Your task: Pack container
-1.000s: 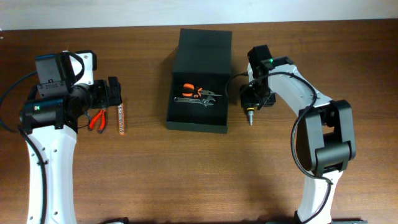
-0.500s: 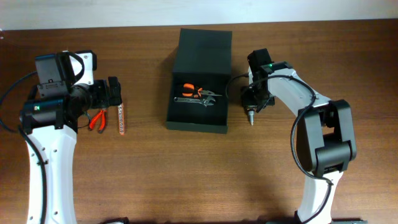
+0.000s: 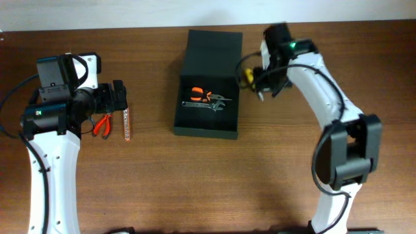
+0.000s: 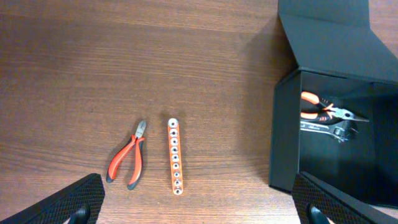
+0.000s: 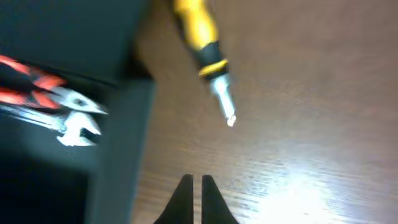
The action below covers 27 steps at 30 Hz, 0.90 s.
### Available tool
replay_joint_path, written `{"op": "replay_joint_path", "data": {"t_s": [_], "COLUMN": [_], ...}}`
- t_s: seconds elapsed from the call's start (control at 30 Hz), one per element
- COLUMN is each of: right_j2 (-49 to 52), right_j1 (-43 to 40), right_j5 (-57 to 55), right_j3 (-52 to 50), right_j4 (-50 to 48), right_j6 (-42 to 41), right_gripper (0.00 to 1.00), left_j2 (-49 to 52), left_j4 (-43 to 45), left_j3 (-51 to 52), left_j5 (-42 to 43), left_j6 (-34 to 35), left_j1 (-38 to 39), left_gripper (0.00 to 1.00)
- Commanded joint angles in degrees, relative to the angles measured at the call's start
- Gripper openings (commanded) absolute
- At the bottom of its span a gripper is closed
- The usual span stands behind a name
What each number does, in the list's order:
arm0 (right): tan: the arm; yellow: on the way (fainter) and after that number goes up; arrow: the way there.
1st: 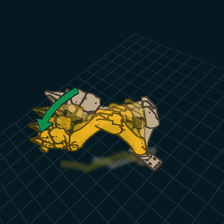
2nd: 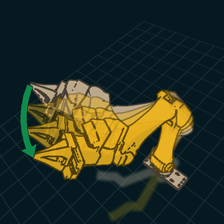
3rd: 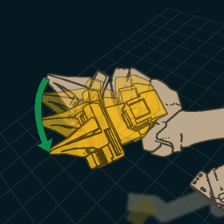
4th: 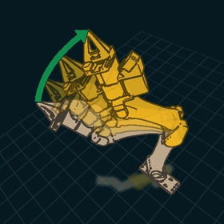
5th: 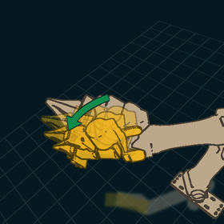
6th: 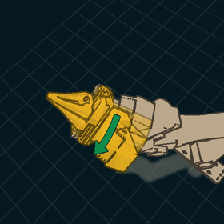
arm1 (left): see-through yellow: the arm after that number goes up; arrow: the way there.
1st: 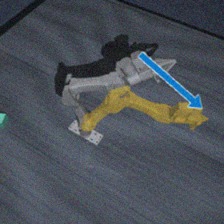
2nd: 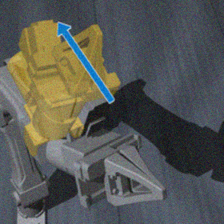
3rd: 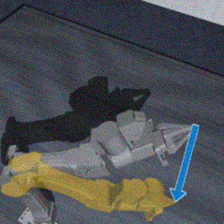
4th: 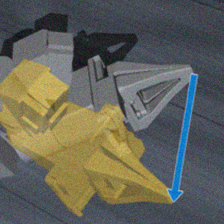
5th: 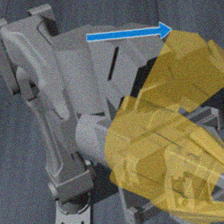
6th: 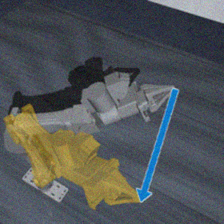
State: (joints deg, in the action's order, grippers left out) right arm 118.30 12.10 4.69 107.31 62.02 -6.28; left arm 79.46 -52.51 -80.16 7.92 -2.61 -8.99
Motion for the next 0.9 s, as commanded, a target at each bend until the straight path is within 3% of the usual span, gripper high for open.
{"op": "replay_joint_path", "data": {"t_s": [0.0, 0.2, 0.4, 0.87], "right_j2": [-2.51, -2.49, -1.92, 0.48], "right_j1": [0.61, 0.63, 0.04, -12.37], "right_j5": [-0.70, -1.20, -6.80, -2.75], "right_j3": [4.52, 4.17, 2.40, 2.40], "right_j4": [1.53, 1.16, -2.84, -3.74], "right_j6": [1.62, 1.62, 1.57, -1.97], "right_gripper": [0.04, 0.05, 0.27, 0.51], "left_j2": [0.26, 0.26, 0.26, 0.26], "left_j4": [0.15, 0.15, 0.15, 0.15], "left_j3": [-1.27, -1.27, -1.27, -1.27], "left_j5": [-0.26, -0.26, -0.26, -0.26], "left_j6": [-1.14, -1.14, -1.14, -1.14], "left_j1": [-0.28, -0.28, -0.28, -0.28], "left_gripper": [0.99, 0.99, 0.99, 0.99]}}
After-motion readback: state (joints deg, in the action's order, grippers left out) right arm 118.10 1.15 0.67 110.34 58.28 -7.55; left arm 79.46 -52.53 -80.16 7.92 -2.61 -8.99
